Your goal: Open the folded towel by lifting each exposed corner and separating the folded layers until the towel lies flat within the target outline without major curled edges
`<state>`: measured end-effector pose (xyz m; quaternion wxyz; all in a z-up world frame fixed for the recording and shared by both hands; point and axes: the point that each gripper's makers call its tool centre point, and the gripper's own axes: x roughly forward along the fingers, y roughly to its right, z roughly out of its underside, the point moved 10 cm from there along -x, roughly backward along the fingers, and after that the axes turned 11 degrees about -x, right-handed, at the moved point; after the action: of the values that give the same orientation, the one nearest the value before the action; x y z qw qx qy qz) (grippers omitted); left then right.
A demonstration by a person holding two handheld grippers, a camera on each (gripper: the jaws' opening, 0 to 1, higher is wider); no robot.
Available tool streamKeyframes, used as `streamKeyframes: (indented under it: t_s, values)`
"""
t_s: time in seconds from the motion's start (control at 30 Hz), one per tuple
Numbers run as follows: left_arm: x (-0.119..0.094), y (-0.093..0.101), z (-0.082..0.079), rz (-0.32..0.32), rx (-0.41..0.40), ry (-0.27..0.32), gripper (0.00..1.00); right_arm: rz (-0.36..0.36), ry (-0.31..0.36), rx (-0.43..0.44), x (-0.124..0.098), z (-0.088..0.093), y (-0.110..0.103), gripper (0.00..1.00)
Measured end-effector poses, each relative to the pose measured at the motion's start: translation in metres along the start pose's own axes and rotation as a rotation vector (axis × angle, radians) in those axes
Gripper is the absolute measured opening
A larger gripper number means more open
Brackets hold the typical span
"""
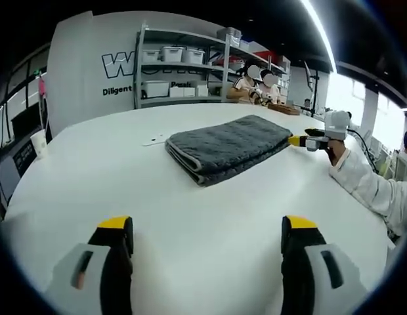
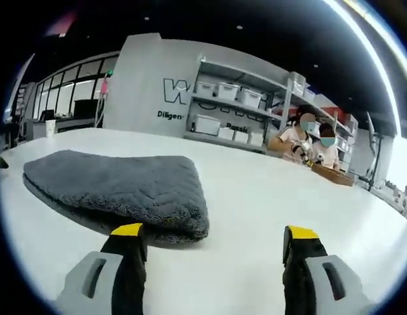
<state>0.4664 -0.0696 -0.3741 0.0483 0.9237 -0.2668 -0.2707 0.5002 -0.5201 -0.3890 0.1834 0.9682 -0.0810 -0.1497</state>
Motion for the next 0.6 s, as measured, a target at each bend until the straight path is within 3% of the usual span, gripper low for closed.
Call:
streamKeyframes:
  t_s: [0.13, 0.6]
  values:
    - [0.000, 0.001, 0.000, -0.001, 0.008, 0.000, 0.94, -0.013, 0.007, -0.016, 0.001, -0.003, -0.003, 0.99]
    - [-0.001, 0.003, -0.001, -0.003, 0.032, -0.003, 0.98, -0.068, 0.029, -0.081, -0.008, -0.019, -0.021, 0.99]
